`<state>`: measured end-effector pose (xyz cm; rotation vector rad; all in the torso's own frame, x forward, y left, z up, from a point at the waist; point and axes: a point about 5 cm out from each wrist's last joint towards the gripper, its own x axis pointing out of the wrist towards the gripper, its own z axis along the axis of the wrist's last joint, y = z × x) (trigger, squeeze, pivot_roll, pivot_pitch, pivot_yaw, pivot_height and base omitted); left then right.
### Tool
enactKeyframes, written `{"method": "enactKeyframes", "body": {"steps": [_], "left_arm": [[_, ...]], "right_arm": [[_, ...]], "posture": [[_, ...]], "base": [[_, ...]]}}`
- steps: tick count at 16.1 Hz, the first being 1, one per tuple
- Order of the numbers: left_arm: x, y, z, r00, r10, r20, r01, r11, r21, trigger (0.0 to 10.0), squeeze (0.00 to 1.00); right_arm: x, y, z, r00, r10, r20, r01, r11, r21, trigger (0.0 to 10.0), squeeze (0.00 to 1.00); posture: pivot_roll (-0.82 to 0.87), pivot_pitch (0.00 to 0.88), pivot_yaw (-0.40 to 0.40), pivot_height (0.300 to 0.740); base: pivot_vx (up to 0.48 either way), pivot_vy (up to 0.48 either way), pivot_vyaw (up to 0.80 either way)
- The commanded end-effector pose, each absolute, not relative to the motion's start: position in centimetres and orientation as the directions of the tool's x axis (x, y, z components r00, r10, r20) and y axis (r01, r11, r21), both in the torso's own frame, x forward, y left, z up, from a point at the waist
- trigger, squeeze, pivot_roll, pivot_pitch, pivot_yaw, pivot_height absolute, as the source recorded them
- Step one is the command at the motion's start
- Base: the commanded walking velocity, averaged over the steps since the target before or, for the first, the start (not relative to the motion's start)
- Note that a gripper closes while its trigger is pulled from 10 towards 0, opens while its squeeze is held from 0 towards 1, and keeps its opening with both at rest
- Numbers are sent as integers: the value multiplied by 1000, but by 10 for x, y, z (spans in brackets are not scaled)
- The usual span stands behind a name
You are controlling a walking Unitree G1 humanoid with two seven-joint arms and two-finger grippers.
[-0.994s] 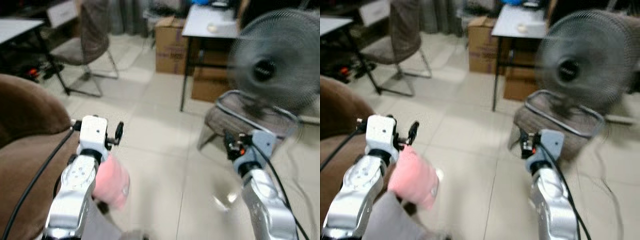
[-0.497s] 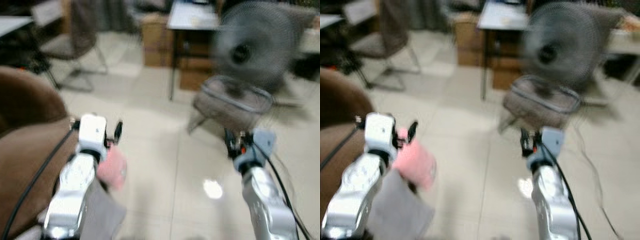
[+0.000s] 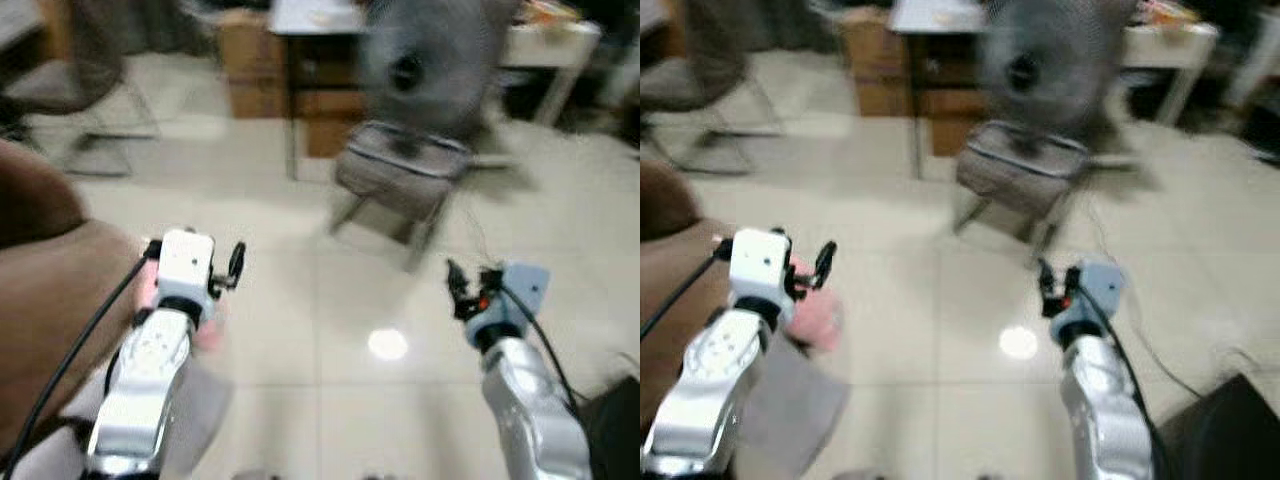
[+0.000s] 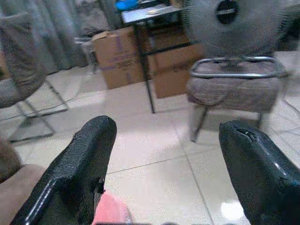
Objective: Move the pillow to the sofa from floor
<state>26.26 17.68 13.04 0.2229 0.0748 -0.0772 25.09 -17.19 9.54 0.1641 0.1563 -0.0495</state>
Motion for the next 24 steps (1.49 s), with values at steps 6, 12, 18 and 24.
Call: {"method": "enactKeyframes", "body": {"steps": [6, 12, 18, 24], "left_arm": [[261, 180, 131, 994, -70, -78, 86, 971, 224, 10000, 0], [264, 183, 138, 999, -47, -16, 50, 969, 244, 10000, 0], [264, 186, 137, 999, -38, -14, 40, 970, 242, 10000, 0], [267, 186, 137, 1000, -25, -11, 27, 971, 238, 10000, 0]], "right_arm": [[251, -172, 94, 987, -24, -158, 46, 990, 136, 10000, 0], [252, -170, 97, 991, -1, -134, 15, 995, 103, 10000, 0], [252, -169, 98, 992, 6, -126, 6, 996, 93, 10000, 0], [258, -169, 102, 993, 19, -112, -6, 994, 111, 10000, 1000]], "posture": [[25, 0, -6, 740], [17, 0, 1, 740], [21, 0, -6, 740], [19, 0, -16, 740]], "base": [[-293, 0, 0], [-141, 0, 0], [0, 214, 0], [0, 360, 0]]}}
